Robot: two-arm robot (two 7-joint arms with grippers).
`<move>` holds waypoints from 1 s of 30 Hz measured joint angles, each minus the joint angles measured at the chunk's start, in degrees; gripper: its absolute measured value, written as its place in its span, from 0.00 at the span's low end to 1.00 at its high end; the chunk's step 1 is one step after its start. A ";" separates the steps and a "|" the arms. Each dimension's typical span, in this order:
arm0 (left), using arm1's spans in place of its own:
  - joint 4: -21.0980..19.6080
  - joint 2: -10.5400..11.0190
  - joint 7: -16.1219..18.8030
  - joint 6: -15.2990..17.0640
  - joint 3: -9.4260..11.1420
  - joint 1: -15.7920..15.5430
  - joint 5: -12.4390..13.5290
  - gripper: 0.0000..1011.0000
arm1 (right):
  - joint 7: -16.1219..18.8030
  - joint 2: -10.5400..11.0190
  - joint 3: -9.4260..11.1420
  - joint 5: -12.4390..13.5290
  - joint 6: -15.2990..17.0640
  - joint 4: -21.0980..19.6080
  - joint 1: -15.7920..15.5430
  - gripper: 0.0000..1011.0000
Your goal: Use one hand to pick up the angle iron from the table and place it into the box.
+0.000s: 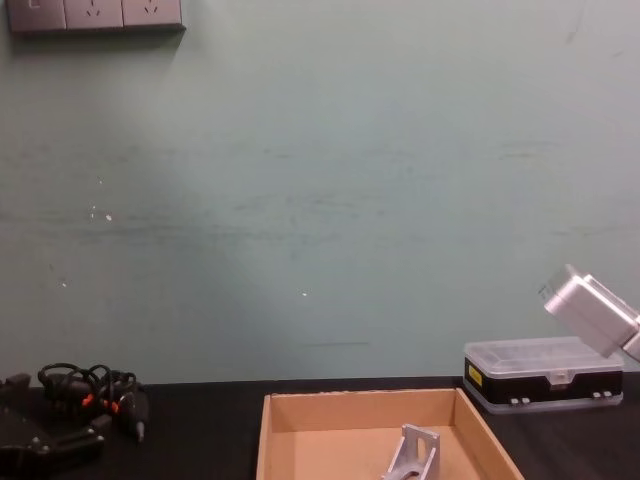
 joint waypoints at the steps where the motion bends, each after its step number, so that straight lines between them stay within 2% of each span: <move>1: 0.00 0.00 0.00 0.00 0.00 0.00 0.00 0.99 | -0.01 -0.09 0.00 0.04 -0.01 0.06 0.00 0.99; 15: 0.00 0.00 0.00 0.00 0.00 0.00 0.00 0.99 | -0.26 -0.52 -0.03 0.09 0.11 0.21 0.03 0.98; 21: 0.00 0.00 0.00 0.00 0.00 0.00 0.00 0.99 | -0.25 -0.50 -0.01 0.11 0.13 0.20 0.02 0.87; 30: 0.00 0.00 0.00 0.00 0.00 0.00 0.00 0.99 | -0.23 -0.46 0.00 0.14 0.18 0.17 0.00 0.57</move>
